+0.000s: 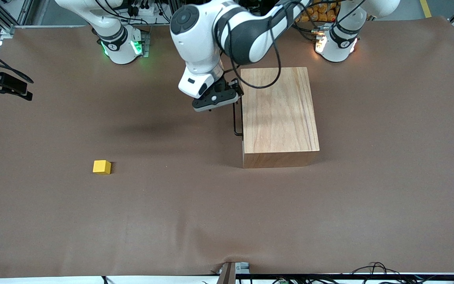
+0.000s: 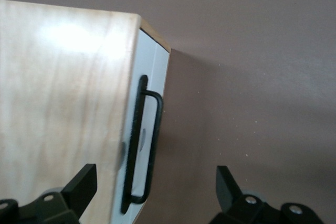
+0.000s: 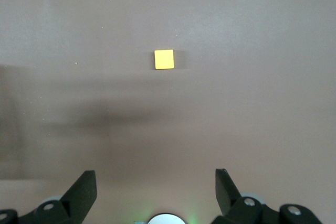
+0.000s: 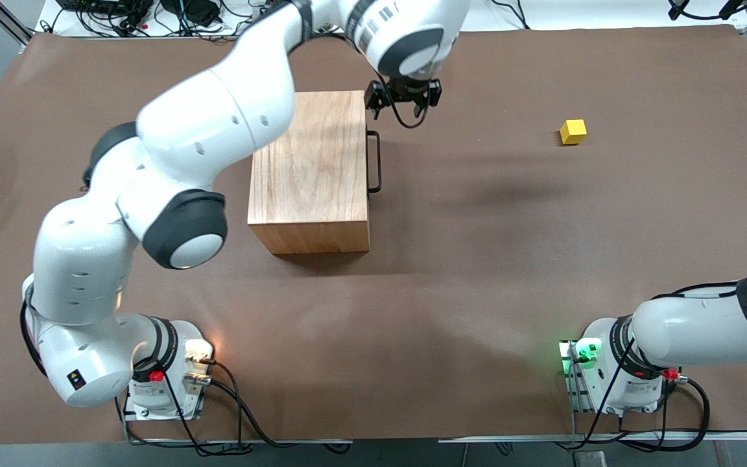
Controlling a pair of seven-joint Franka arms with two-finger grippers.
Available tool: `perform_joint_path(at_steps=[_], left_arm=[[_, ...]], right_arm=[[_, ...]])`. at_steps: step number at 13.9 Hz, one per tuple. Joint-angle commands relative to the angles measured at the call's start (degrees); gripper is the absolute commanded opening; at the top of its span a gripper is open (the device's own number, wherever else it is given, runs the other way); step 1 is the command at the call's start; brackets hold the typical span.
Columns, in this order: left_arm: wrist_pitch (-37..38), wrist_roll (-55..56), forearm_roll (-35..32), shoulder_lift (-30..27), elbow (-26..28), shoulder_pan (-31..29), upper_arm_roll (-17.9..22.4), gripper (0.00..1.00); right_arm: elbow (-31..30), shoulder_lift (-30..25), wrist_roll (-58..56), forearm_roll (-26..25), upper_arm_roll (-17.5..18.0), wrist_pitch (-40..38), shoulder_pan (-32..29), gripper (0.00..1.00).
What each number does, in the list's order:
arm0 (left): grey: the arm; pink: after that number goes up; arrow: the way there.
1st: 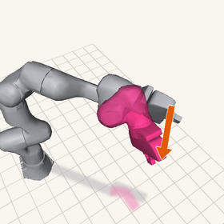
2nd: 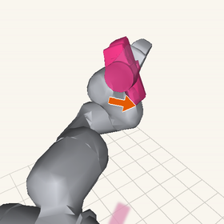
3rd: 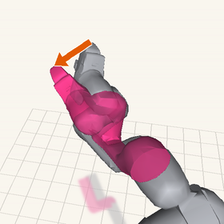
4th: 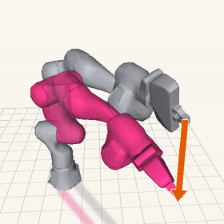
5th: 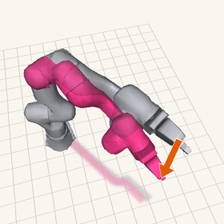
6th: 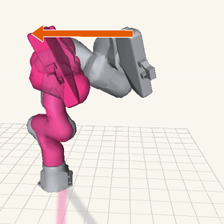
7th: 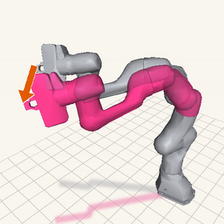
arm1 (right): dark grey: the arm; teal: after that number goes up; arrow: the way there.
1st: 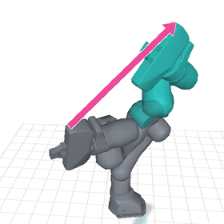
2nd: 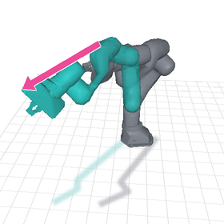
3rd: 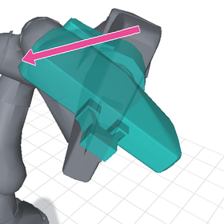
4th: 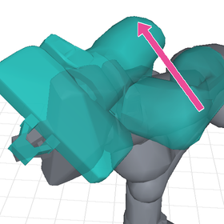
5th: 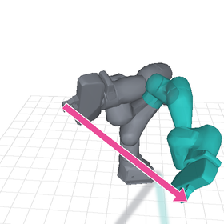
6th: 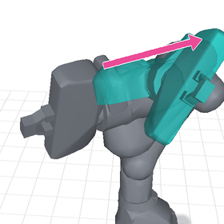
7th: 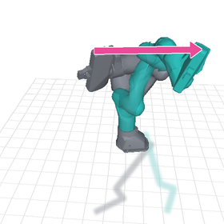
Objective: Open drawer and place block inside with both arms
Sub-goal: 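Lower the left gripper and hook the black drawer handle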
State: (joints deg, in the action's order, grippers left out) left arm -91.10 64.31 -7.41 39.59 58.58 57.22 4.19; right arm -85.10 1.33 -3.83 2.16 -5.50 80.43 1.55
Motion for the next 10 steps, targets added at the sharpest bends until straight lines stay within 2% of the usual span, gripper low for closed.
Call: perform_joint_path(at_steps=[1, 10], left_arm=[[0.66, 1.26, -0.94, 2.24, -2.51, 1.67, 2.31, 1.0], [0.22, 0.56, -1.2, 8.65, -2.59, 4.83, 2.75, 1.0]], right_arm=[[0.9, 0.17, -0.04, -0.4, 0.58, -0.28, -0.85, 1.0], [0.9, 0.17, -0.04, -0.49, 0.58, -0.28, -0.93, 1.0]])
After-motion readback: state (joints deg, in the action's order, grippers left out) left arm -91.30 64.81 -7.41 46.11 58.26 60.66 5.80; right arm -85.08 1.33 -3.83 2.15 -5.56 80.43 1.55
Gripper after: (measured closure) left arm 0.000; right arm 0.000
